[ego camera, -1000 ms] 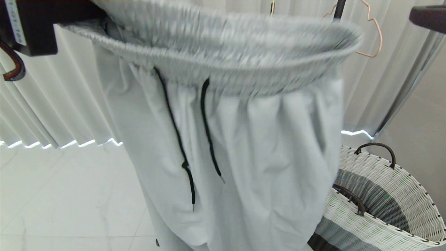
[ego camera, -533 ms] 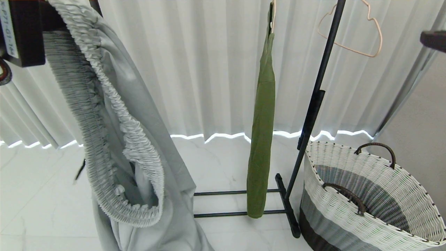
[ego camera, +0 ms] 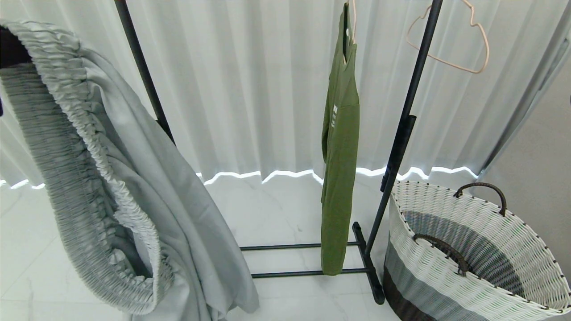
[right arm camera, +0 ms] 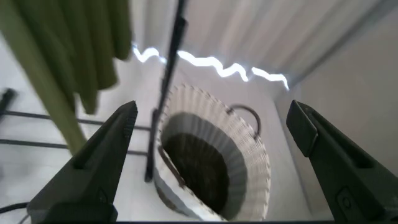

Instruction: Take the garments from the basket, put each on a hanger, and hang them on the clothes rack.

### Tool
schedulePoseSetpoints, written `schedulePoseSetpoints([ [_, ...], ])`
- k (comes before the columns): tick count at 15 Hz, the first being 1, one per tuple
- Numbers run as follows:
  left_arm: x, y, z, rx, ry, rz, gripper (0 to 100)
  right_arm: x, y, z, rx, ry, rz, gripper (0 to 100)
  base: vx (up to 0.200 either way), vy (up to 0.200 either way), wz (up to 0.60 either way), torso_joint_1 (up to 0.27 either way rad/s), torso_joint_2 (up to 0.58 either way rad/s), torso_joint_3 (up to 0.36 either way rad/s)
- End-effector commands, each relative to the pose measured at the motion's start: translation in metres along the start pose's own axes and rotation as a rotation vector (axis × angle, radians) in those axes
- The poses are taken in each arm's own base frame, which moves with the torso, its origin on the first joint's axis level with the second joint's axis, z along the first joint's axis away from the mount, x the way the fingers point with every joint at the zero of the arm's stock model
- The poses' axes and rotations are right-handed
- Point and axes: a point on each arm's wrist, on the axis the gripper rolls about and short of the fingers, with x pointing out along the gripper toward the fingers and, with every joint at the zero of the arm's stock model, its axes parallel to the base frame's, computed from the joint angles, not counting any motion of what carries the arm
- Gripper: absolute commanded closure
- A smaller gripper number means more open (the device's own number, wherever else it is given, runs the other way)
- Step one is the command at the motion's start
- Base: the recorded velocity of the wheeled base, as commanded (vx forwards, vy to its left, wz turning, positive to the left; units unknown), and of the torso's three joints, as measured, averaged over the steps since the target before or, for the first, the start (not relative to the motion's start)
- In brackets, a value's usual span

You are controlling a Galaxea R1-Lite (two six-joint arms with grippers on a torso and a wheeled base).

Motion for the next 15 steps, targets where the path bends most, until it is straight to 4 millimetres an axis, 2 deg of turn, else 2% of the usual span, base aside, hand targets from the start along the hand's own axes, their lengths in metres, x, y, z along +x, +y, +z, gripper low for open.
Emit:
schedulePoseSetpoints([
  [1, -0.003, 0.001, -0.002, -0.004, -0.001, 0.001, 100, 0.005, 0.002, -0.012, -0.037, 0.053, -0.091, 0, 0.0, 0.0, 0.0, 0.0, 0.0, 0.0],
  [4, -0.004, 0.001, -0.005, 0.003, 0.007, 0.0, 100, -0.004, -0.003, -0.022, -0.1, 0.057, -0.113, 0, 0.0, 0.0, 0.0, 0.0, 0.0, 0.0],
  [9, -0.002, 0.0, -0.008, 0.005, 0.017, 0.004, 100, -0.016, -0.01, -0.028, -0.085, 0.04, -0.115, 0, 0.0, 0.0, 0.0, 0.021, -0.08, -0.082],
  [15, -0.006, 0.0, -0.011, 0.015, 0.019, 0.001, 100, -0.017, -0.01, -0.028, -0.082, 0.038, -0.115, 0, 0.0, 0.0, 0.0, 0.16, -0.46, -0.278],
])
